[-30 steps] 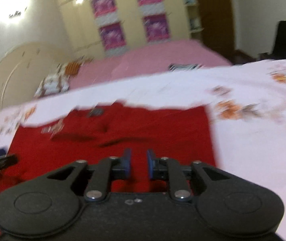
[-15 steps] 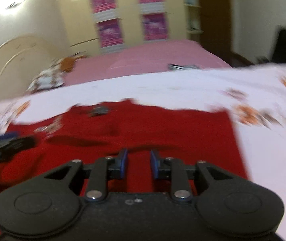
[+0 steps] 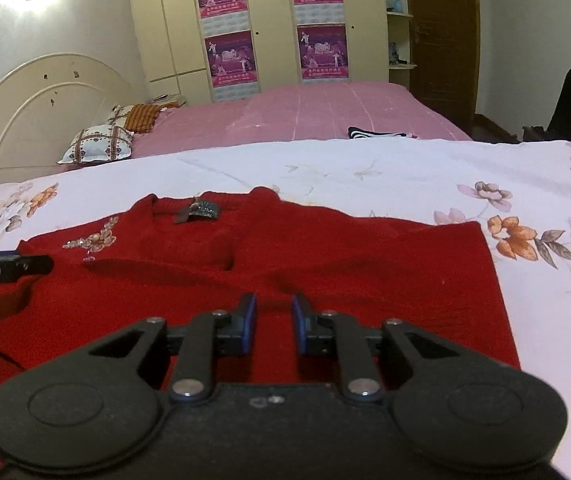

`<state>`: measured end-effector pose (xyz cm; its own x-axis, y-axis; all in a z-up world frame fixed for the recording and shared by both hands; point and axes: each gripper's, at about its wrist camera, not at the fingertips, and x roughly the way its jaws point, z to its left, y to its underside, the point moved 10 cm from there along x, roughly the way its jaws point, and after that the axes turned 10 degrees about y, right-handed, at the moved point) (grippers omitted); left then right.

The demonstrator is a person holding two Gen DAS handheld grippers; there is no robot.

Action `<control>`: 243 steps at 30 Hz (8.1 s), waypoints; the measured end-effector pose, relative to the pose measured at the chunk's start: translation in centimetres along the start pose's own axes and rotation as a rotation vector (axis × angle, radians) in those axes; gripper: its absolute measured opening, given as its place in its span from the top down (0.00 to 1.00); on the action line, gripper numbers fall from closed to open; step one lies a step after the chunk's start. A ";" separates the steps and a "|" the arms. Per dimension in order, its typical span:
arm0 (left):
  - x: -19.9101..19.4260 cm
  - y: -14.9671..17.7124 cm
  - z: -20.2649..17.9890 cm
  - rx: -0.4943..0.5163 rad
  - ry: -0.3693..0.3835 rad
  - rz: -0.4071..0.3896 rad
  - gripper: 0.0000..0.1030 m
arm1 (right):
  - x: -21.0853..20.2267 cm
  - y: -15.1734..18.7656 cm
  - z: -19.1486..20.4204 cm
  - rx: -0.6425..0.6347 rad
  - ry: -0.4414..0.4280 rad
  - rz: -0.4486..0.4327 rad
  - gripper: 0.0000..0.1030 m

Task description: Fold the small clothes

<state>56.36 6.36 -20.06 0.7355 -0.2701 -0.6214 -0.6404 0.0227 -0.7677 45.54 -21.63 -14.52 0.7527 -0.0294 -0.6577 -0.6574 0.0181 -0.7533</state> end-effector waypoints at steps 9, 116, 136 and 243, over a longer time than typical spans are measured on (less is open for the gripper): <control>-2.4 -1.4 -3.8 0.093 0.013 -0.056 0.22 | -1.3 -0.8 0.5 -0.045 0.027 -0.026 0.74; -31.3 25.7 -7.7 -0.539 0.399 0.003 0.97 | -27.4 23.4 -9.7 0.538 -0.374 0.272 0.95; -32.3 24.3 -6.2 -0.571 0.331 -0.072 0.97 | -28.3 21.7 -9.9 0.432 -0.301 0.185 0.95; 1.8 -5.6 -14.0 0.082 0.134 -0.067 0.25 | 1.1 -5.5 3.5 -0.235 -0.193 -0.126 0.64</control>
<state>58.14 -7.70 -14.66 0.7362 -0.3996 -0.5462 -0.5668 0.0769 -0.8202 50.16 -18.24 -11.13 0.8065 0.1738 -0.5651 -0.5315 -0.2058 -0.8217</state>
